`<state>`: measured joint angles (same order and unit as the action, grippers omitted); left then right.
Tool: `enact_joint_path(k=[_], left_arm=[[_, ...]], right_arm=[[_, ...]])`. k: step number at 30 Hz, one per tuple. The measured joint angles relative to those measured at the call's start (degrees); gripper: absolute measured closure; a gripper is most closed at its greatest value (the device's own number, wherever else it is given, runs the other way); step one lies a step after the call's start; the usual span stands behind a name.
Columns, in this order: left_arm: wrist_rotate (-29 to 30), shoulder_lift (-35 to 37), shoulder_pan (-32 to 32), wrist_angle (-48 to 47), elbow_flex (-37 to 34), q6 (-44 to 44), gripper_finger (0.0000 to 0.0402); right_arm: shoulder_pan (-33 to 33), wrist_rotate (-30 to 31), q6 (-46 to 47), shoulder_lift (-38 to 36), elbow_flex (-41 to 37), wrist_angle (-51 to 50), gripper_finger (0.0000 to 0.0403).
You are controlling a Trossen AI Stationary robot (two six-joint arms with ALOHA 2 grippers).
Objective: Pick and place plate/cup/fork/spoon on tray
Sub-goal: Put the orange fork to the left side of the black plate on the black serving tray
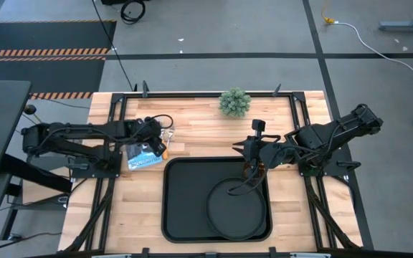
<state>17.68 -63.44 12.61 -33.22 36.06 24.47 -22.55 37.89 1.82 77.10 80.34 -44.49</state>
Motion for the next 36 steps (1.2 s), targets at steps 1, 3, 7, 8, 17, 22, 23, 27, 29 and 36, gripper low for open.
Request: enact_joint_path(k=[1, 3, 7, 8, 17, 22, 23, 27, 29, 36], left_arm=[[-0.6, -0.9, 0.7, 0.1, 0.0, 0.0, 0.0235], [-1.0, -2.9, 2.0, 0.2, 0.0, 0.4, 0.0235], [-1.4, -7.0, 4.2, 0.9, 0.0, 5.1, 0.0235], [-1.5, -7.9, 4.6, 0.8, 0.0, 6.1, 0.0235], [-1.5, -12.4, 5.3, 1.9, 0.0, 12.9, 0.0234], [-1.6, -13.8, 5.2, 6.5, 0.0, 18.4, 0.0234], [-1.8, -14.1, 5.1, 7.4, 0.0, 19.3, 0.0234], [-1.1, -14.7, 3.9, 8.7, 0.0, 21.1, 0.0234], [0.5, -14.6, 2.9, 8.8, 0.0, 22.5, 0.0234], [4.0, -14.1, -2.0, 9.7, 0.1, 27.9, 0.0234]], right_arm=[[0.0, 0.0, -0.1, 0.0, 0.0, 0.0, 0.0351], [0.0, 0.0, -0.1, 0.0, 0.0, 0.0, 0.0351], [0.0, -0.1, -0.4, 0.0, 0.0, 0.1, 0.0351], [0.0, -0.1, -0.4, 0.0, 0.0, 0.1, 0.0351], [0.0, -0.4, -2.1, 0.3, 0.0, 0.4, 0.0351], [0.0, -1.1, -4.9, 0.7, 0.0, 0.9, 0.0351], [0.0, -1.6, -5.2, 0.7, 0.0, 1.3, 0.0351], [-0.4, -1.9, -5.4, 0.7, 0.0, 0.9, 0.0351], [-0.9, -1.9, -5.1, 0.7, 0.0, -0.3, 0.0351], [-3.2, 1.6, -1.6, -0.2, 0.0, -4.5, 0.0351]])
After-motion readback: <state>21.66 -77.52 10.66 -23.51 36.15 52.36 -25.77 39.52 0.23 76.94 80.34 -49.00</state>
